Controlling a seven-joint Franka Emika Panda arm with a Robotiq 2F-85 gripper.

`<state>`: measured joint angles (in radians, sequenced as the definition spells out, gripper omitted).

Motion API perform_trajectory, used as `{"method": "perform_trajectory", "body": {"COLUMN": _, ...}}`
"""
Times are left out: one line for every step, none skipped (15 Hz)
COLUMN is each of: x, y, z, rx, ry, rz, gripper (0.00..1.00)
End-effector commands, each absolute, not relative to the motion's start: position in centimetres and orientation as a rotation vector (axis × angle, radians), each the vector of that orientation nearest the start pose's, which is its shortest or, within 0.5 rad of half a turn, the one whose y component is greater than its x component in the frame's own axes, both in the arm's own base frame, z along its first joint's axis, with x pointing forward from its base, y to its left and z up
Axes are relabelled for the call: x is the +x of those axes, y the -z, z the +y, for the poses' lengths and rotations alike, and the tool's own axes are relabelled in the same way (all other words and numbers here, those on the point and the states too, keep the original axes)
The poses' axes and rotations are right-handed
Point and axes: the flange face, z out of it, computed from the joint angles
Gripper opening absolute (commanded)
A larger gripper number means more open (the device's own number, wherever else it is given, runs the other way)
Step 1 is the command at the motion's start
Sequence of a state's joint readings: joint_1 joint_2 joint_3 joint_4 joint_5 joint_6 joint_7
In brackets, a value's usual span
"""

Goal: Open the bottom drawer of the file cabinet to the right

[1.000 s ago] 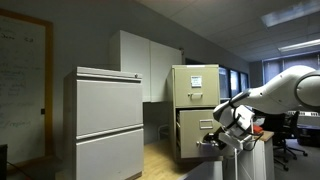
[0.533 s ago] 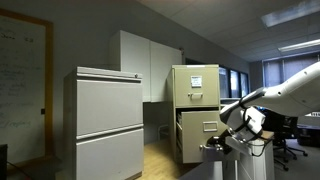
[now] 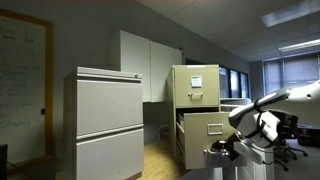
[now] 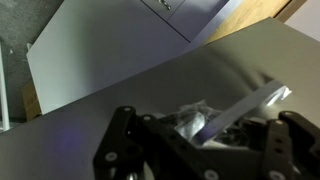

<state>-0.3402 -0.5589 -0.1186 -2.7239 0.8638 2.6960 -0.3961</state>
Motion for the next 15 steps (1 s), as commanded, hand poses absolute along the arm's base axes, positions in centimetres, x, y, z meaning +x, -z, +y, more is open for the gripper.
{"method": "perform_trajectory", "body": {"x": 30.0, "y": -38.2, "z": -16.9, "rx": -2.503, "ry": 0.872, "rz": 0.921, "gripper": 0.27}}
{"method": "perform_trajectory", "body": {"x": 33.2, "y": -39.9, "z": -19.1, "rx": -2.488, "ry": 0.9, "rz": 0.93, "gripper": 0.32}}
{"method": "perform_trajectory", "body": {"x": 32.7, "y": -39.7, "z": -18.9, "rx": -2.471, "ry": 0.923, "rz": 0.936, "gripper": 0.39}}
{"method": "perform_trajectory", "body": {"x": 32.4, "y": -39.7, "z": -19.0, "rx": -2.45, "ry": 0.964, "rz": 0.952, "gripper": 0.48}}
{"method": "perform_trajectory", "body": {"x": 32.2, "y": -39.5, "z": -19.3, "rx": -2.434, "ry": 1.008, "rz": 0.963, "gripper": 0.55}}
{"method": "perform_trajectory", "body": {"x": 32.0, "y": -39.7, "z": -19.4, "rx": -2.408, "ry": 1.061, "rz": 0.988, "gripper": 0.64}}
{"method": "perform_trajectory", "body": {"x": 31.7, "y": -39.9, "z": -19.4, "rx": -2.373, "ry": 1.113, "rz": 1.008, "gripper": 0.7}}
{"method": "perform_trajectory", "body": {"x": 31.4, "y": -40.4, "z": -19.2, "rx": -2.328, "ry": 1.167, "rz": 1.037, "gripper": 0.77}}
{"method": "perform_trajectory", "body": {"x": 30.9, "y": -40.7, "z": -18.9, "rx": -2.285, "ry": 1.213, "rz": 1.06, "gripper": 0.86}}
{"method": "perform_trajectory", "body": {"x": 30.3, "y": -41.2, "z": -18.8, "rx": -2.243, "ry": 1.263, "rz": 1.085, "gripper": 0.92}}
{"method": "perform_trajectory", "body": {"x": 29.7, "y": -41.9, "z": -18.5, "rx": -2.203, "ry": 1.315, "rz": 1.1, "gripper": 0.99}}
{"method": "perform_trajectory", "body": {"x": 29.2, "y": -42.1, "z": -18.3, "rx": -2.185, "ry": 1.352, "rz": 1.111, "gripper": 1.0}}
{"method": "perform_trajectory", "body": {"x": 28.8, "y": -42.2, "z": -18.1, "rx": -2.17, "ry": 1.385, "rz": 1.116, "gripper": 1.0}}
{"method": "perform_trajectory", "body": {"x": 28.5, "y": -42.0, "z": -17.9, "rx": -2.166, "ry": 1.412, "rz": 1.122, "gripper": 1.0}}
{"method": "perform_trajectory", "body": {"x": 28.2, "y": -41.8, "z": -17.6, "rx": -2.165, "ry": 1.439, "rz": 1.125, "gripper": 1.0}}
